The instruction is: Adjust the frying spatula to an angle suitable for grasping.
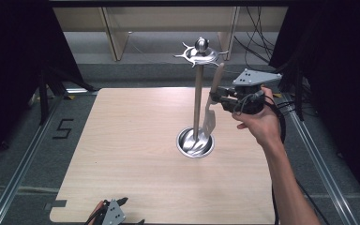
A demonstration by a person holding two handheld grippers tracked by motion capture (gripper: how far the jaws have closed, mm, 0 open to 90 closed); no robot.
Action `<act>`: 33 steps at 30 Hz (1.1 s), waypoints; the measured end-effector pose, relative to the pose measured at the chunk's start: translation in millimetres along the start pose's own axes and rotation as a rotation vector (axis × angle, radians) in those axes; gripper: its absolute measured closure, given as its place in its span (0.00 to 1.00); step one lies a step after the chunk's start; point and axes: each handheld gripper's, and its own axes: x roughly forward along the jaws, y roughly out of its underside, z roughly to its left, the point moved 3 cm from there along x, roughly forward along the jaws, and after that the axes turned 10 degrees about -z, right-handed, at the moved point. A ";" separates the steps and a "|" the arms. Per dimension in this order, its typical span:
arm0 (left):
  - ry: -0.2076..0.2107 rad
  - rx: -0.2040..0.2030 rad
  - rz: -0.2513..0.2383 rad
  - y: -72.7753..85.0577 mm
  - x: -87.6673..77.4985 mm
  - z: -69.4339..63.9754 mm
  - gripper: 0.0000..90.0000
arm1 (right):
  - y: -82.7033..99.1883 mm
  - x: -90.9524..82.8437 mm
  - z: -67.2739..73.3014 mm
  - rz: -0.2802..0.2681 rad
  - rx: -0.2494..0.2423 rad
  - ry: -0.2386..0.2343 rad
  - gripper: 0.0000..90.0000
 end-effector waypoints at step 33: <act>-0.001 0.046 -0.009 -0.7 1.0 2.2 0.17 | -10.8 2.7 2.8 0.081 0.014 0.034 0.83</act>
